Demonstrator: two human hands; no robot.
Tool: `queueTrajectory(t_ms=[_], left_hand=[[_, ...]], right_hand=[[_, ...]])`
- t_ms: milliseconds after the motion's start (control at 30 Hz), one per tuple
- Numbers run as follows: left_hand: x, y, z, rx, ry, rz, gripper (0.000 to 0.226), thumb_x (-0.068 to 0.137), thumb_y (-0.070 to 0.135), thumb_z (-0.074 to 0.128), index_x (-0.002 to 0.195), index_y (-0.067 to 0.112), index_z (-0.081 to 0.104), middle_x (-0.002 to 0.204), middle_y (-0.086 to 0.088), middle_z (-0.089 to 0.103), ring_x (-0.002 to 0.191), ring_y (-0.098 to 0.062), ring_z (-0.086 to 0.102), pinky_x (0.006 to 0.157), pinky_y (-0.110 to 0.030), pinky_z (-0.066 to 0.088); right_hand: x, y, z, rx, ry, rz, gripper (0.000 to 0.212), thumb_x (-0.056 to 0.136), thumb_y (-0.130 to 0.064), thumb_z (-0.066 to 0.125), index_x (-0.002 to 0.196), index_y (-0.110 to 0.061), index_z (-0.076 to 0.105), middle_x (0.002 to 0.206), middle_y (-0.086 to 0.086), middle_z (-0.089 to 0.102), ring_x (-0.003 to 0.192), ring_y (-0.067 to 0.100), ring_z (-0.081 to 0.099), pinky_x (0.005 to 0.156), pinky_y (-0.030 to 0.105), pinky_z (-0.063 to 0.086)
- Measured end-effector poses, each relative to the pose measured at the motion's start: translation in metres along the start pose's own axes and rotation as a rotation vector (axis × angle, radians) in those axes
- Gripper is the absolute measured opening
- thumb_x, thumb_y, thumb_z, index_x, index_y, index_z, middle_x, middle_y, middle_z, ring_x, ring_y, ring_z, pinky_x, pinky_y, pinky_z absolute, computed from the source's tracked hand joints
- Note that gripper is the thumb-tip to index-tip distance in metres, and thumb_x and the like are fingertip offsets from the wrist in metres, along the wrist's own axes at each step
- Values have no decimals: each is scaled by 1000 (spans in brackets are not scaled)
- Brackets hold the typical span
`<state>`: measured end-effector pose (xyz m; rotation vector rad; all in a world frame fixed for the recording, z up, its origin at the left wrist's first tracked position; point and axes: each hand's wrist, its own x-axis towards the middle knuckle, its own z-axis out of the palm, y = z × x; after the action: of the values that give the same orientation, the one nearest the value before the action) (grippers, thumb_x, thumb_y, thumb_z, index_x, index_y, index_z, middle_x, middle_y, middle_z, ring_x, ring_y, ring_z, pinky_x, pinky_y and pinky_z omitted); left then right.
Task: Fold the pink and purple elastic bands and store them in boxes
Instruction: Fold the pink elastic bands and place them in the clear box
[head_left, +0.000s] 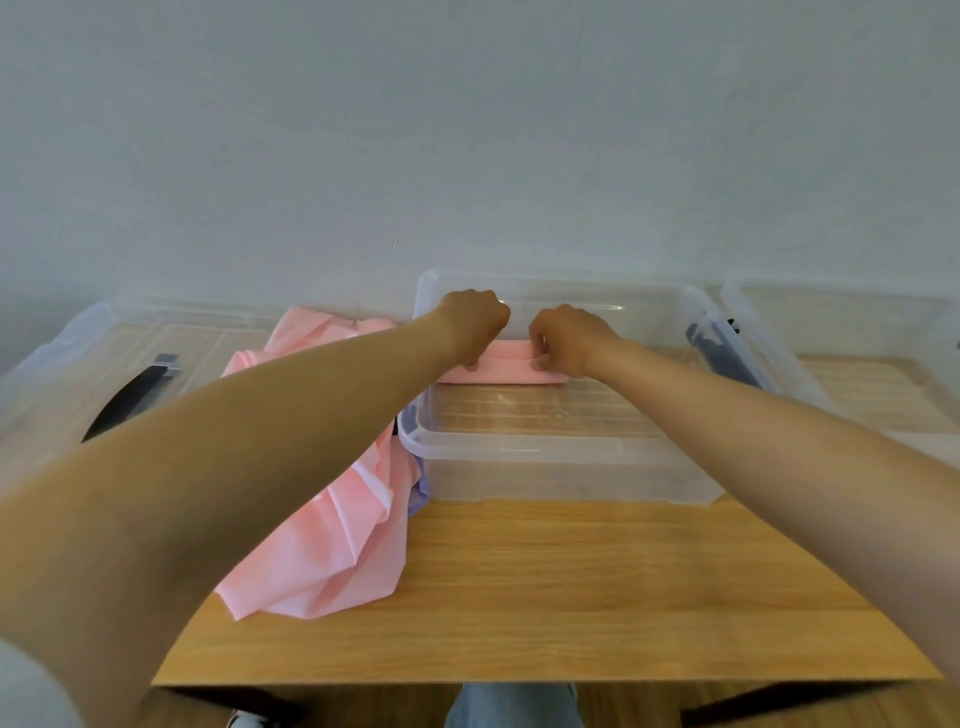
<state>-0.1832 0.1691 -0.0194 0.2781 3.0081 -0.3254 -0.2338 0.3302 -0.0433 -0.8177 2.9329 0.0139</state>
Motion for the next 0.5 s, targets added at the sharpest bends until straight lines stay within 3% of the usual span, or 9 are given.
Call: queueTrajectory(t_ms=[233, 500], left_hand=[[-22, -2, -9, -94, 70, 35, 12, 84, 1, 77, 91, 9, 71, 104, -12, 68, 91, -31, 68, 81, -38, 57], [-76, -21, -25, -230, 271, 36, 14, 91, 8, 64, 98, 16, 74, 108, -4, 69, 106, -24, 62, 88, -36, 53]], right_hand=[[-19, -17, -25, 60, 63, 4, 16, 86, -32, 81, 85, -24, 66, 102, 1, 68, 96, 26, 65, 71, 32, 43], [-57, -60, -58, 145, 147, -30, 17, 94, -32, 70, 94, -15, 73, 97, 2, 69, 90, 26, 65, 74, 34, 49]])
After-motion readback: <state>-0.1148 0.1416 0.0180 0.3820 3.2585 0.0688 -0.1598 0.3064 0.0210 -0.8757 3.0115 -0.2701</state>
